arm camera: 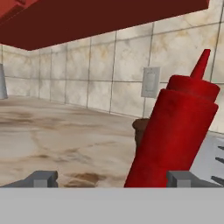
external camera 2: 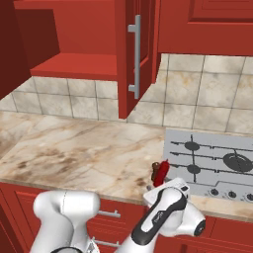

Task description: Take 2 condiments from the cabinet and move them on the counter near the stove.Make sure the condiments are lined up with each other, next to each other.

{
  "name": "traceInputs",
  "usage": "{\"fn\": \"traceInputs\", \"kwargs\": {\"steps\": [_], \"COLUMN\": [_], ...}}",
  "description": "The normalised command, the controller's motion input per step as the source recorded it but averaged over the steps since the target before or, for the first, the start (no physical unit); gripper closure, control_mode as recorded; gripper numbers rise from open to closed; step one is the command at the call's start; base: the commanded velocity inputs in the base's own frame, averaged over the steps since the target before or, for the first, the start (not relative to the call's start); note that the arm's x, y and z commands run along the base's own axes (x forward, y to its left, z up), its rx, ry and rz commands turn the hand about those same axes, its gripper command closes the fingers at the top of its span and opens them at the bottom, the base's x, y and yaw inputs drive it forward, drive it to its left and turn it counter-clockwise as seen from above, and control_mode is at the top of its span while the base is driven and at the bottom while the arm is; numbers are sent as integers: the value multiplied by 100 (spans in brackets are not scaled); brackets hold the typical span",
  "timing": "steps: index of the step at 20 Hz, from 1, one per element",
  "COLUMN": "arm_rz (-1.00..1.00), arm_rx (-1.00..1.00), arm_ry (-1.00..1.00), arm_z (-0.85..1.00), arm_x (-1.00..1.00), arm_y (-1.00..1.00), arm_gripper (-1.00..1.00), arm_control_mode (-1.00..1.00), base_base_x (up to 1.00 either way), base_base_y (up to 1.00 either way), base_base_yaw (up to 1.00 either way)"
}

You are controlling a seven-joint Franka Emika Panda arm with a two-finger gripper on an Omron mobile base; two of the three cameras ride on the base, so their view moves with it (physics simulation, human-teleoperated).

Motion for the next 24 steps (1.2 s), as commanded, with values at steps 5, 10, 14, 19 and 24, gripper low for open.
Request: {"fn": "traceInputs", "kwargs": {"steps": [5,10,14,19,24], "arm_rz": [0,0,0,0,0], "arm_rx": [0,0,0,0,0], "arm_ry": [-10,-6,-7,-7,-6], "arm_z": [0,0,0,0,9], "arm_x": [-2,-2,-14,-19,-24], "arm_y": [16,12,0,2,0], "arm_gripper": [-100,-100,-100,-100,-100], "arm_control_mode": [-100,-100,-100,-100,-100], "base_base_x": [0,0,0,0,0], "base_base_y": [0,0,0,0,0], "base_base_yaw": [0,0,0,0,0]}}
